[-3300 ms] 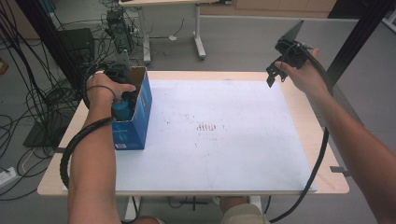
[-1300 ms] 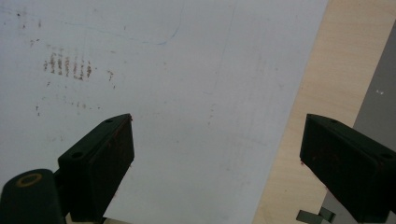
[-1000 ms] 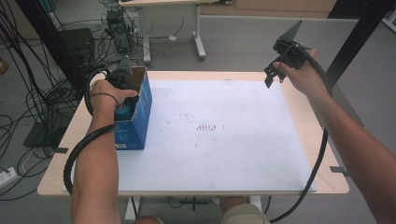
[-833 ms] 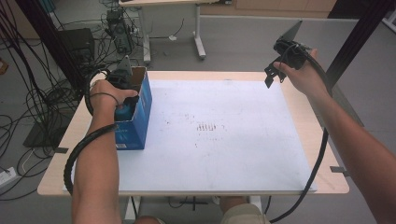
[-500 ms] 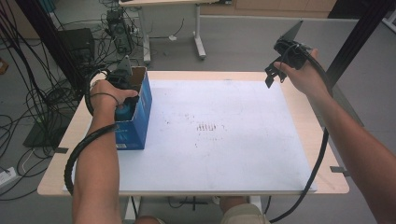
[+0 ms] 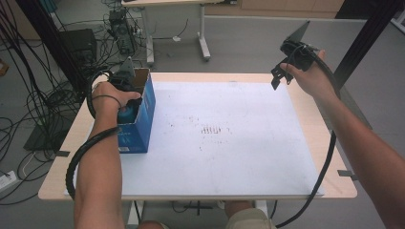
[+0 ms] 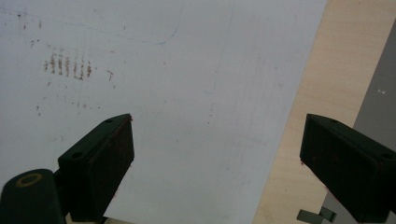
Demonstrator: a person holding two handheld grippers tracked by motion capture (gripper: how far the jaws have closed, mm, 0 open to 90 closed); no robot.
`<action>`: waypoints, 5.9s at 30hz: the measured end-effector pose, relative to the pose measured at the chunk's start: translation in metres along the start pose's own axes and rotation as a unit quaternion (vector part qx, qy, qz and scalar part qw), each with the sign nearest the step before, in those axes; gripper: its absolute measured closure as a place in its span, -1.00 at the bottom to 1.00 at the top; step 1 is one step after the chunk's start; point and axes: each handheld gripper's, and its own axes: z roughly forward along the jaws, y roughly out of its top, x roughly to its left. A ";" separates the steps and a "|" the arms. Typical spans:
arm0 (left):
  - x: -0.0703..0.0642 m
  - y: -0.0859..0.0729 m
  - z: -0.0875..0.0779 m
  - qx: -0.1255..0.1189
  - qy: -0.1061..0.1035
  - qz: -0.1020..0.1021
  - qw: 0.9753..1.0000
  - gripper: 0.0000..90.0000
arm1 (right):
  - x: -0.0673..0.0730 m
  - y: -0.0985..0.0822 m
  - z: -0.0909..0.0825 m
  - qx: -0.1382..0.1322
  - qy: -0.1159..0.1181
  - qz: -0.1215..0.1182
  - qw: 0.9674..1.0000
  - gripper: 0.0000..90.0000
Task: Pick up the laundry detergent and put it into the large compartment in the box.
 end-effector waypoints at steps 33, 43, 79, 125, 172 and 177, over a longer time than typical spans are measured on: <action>0.000 0.000 0.000 0.002 -0.001 -0.001 1.000 -0.17 | 0.000 0.000 0.000 0.000 0.000 0.000 1.000 -0.78; 0.000 0.000 0.000 0.001 0.000 -0.001 1.000 -0.17 | -0.002 -0.001 0.000 0.000 0.001 0.001 1.000 -0.77; 0.002 -0.001 -0.002 0.000 -0.002 -0.011 1.000 -0.18 | -0.002 -0.002 0.002 0.000 0.003 -0.002 1.000 -0.78; -0.050 -0.041 -0.109 -0.036 -0.036 0.059 0.997 -0.72 | -0.004 0.000 0.016 0.009 0.032 0.002 0.999 -0.79; -0.123 -0.039 -0.100 -0.034 -0.067 0.133 0.988 -0.77 | 0.015 0.003 0.023 0.019 0.025 -0.014 0.999 -0.80; -0.124 -0.039 -0.103 -0.036 -0.068 0.132 0.988 -0.77 | 0.015 0.002 0.022 0.017 0.025 -0.017 0.999 -0.80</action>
